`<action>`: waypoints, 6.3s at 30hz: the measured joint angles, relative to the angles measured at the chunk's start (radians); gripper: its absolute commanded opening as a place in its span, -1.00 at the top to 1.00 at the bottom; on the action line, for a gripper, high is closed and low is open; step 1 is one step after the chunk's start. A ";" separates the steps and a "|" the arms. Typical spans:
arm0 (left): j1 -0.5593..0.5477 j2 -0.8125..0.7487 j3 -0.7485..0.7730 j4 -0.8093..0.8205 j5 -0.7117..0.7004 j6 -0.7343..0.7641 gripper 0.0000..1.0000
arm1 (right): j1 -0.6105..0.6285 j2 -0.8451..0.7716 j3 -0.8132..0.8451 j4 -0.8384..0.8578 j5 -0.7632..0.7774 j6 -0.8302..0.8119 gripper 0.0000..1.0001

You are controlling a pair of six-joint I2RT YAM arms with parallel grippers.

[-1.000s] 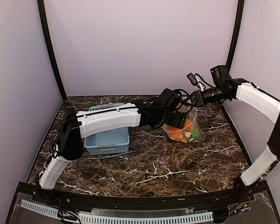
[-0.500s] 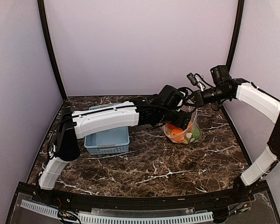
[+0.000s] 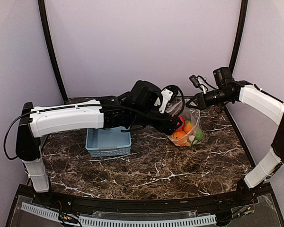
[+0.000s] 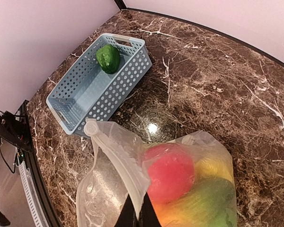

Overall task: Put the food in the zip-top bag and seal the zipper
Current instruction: Place the fake fruit in the zipper food storage bag, then pick up the fake vegetable from the bin, then place the fake vegetable in the zipper food storage bag.

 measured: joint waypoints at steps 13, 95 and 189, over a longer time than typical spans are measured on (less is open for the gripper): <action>0.006 -0.336 -0.386 0.036 -0.161 0.121 -0.90 | 0.000 0.000 -0.020 0.018 0.024 -0.024 1.00; 0.602 0.296 -0.084 -0.238 -0.319 -0.526 -0.43 | -0.006 -0.001 -0.094 0.054 0.018 -0.059 1.00; 0.041 0.378 0.371 -0.078 0.053 -0.312 -0.98 | -0.006 -0.100 -0.056 -0.008 -0.023 -0.039 1.00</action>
